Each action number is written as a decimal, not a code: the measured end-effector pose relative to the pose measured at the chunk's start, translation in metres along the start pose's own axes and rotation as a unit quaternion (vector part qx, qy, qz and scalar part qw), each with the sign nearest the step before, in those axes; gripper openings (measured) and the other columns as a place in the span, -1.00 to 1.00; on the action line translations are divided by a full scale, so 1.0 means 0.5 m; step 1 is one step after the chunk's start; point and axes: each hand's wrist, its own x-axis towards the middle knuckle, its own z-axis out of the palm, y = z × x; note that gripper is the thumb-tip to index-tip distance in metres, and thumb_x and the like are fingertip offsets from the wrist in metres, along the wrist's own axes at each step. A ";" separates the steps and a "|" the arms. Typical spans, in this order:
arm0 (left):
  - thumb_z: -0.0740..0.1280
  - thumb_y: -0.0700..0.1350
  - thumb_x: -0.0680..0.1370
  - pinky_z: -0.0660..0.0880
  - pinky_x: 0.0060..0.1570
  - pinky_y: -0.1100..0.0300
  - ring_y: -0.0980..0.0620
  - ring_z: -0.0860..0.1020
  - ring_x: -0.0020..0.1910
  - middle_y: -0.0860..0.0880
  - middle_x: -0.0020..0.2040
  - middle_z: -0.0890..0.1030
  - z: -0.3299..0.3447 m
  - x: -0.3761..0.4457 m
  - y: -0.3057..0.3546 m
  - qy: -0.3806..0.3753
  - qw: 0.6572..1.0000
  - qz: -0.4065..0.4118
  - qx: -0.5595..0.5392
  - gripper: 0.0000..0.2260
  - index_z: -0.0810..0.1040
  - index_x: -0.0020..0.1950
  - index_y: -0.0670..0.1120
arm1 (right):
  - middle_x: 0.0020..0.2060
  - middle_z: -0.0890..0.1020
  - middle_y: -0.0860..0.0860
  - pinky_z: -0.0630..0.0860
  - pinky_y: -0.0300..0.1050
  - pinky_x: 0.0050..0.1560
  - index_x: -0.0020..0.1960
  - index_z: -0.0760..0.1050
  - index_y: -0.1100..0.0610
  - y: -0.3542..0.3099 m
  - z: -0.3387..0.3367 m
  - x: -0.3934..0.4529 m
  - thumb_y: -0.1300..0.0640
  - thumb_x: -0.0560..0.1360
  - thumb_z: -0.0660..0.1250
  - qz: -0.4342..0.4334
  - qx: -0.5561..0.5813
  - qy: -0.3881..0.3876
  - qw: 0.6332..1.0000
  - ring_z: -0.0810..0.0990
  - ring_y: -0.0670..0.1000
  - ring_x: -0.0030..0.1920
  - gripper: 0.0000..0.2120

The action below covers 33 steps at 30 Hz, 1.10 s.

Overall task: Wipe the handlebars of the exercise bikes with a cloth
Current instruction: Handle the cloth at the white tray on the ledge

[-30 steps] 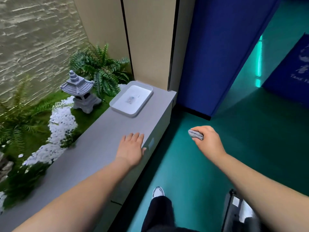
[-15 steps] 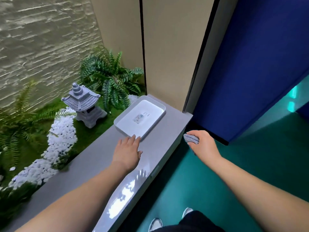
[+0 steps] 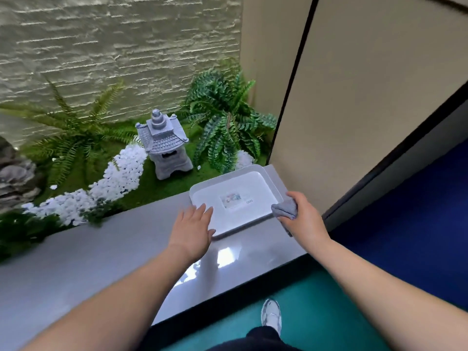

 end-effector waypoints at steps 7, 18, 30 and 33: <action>0.07 0.10 0.63 0.06 0.46 -0.02 -0.11 0.12 0.49 -0.05 0.55 0.12 0.017 0.038 0.051 -0.008 0.995 -0.093 -0.047 -0.46 0.03 0.56 -0.03 | -0.16 0.56 0.18 0.39 -0.30 -0.54 0.03 0.38 0.09 0.001 -0.022 0.129 0.27 0.42 0.40 -0.025 0.021 -0.095 0.995 0.46 0.06 -0.38 -0.73; 0.15 0.11 0.60 0.02 0.47 0.00 -0.10 0.02 0.52 -0.06 0.56 0.04 0.079 0.140 0.006 -0.026 0.981 -0.165 -0.096 -0.41 0.00 0.55 -0.01 | -0.20 0.54 0.11 0.38 -0.31 -0.55 -0.01 0.39 0.04 -0.013 0.074 0.282 0.30 0.41 0.36 -0.021 0.032 -0.111 0.993 0.47 0.03 -0.41 -0.74; 0.19 0.19 0.55 -0.27 0.45 -0.06 -0.03 -0.25 0.53 0.03 0.57 -0.16 0.272 0.321 -0.009 -0.086 0.976 -0.181 -0.090 -0.30 -0.10 0.56 0.05 | 0.03 0.51 0.00 0.42 -0.47 -0.38 0.23 0.40 0.05 0.095 0.235 0.424 0.29 0.40 0.32 -0.006 0.008 -0.149 0.989 0.54 -0.15 -0.21 -0.58; 0.18 0.21 0.55 -0.29 0.45 -0.08 -0.02 -0.27 0.53 0.03 0.57 -0.18 0.312 0.354 -0.011 -0.088 0.972 -0.195 -0.097 -0.29 -0.13 0.56 0.05 | 0.11 0.48 -0.04 0.52 -0.35 -0.15 0.28 0.41 0.05 0.126 0.279 0.452 0.28 0.39 0.35 -0.018 0.007 -0.161 0.987 0.52 -0.12 -0.05 -0.52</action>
